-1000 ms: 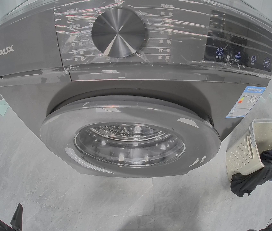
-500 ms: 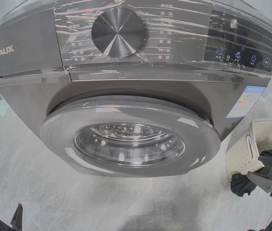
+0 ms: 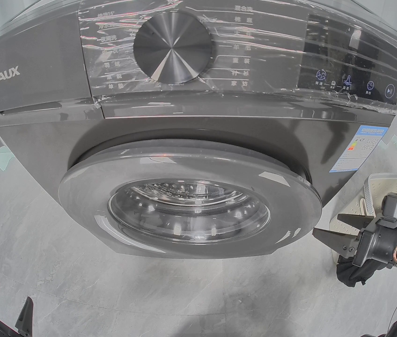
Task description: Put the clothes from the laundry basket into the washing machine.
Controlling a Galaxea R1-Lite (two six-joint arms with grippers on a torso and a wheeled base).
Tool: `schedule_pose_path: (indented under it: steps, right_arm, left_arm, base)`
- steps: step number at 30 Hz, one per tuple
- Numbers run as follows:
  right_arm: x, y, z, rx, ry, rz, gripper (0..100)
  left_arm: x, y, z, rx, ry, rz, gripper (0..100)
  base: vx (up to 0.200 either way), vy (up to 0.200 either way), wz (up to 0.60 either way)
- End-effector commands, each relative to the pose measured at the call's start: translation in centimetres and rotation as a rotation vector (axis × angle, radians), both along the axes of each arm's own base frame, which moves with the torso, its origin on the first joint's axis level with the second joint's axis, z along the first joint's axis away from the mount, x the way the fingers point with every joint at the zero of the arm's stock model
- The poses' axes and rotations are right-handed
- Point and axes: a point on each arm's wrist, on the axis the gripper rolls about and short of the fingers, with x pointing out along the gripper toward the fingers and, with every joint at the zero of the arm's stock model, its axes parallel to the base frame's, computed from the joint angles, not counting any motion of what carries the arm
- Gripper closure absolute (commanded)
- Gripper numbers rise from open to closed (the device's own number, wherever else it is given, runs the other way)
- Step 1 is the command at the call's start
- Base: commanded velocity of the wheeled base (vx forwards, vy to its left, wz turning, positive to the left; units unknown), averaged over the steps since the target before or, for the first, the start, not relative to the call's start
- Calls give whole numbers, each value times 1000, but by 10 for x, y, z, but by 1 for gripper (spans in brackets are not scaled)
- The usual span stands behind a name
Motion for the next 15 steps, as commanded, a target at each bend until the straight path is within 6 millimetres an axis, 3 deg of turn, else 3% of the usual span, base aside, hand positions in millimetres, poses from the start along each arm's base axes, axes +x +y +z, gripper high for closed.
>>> schedule_pose_path:
  steps: [1, 15]
  right_arm:
    - [21, 14, -8, -44, 43, 8, 0]
    - [40, 33, 0, -62, 18, 52, 0]
  left_arm:
    - [0, 0, -4, 0, -2, 0, 0]
    - [0, 0, -4, -2, -3, 0, 0]
  base:
    - [0, 0, 0]
    - [0, 0, 0]
